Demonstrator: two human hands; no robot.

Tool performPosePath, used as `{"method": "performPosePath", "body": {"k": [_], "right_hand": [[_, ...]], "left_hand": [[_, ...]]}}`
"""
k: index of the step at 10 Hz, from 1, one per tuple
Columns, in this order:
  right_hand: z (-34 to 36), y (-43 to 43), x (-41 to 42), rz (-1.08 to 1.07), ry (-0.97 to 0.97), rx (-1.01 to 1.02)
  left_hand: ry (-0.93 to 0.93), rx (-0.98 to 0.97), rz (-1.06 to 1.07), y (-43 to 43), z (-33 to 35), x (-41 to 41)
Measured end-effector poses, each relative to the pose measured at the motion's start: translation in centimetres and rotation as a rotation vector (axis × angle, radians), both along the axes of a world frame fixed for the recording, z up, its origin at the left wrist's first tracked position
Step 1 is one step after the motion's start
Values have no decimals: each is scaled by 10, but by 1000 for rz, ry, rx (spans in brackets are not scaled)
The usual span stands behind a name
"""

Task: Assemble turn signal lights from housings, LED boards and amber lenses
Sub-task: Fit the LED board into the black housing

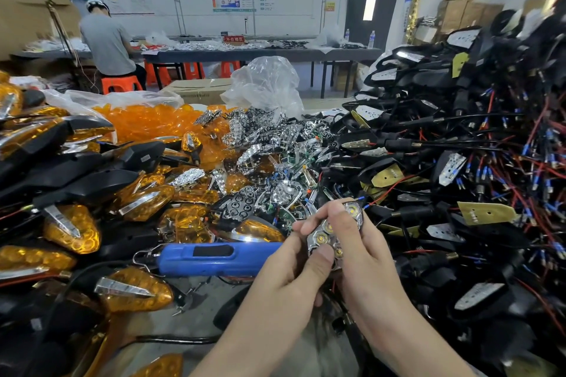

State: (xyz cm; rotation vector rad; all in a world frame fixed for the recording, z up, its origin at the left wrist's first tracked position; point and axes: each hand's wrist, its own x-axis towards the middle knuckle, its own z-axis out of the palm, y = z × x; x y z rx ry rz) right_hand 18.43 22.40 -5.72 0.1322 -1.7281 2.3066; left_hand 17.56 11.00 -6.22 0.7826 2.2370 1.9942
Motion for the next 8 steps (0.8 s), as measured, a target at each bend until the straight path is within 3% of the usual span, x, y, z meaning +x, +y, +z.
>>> {"method": "performPosePath", "body": {"k": [3, 5, 8], "right_hand": [[-1, -4, -2, -1, 55, 50], [-6, -7, -1, -166, 142, 244], [-8, -7, -6, -218, 159, 222]], "left_hand": [[82, -115, 89, -3, 6, 1], [112, -119, 81, -4, 21, 8], [175, -144, 94, -3, 23, 10]]}}
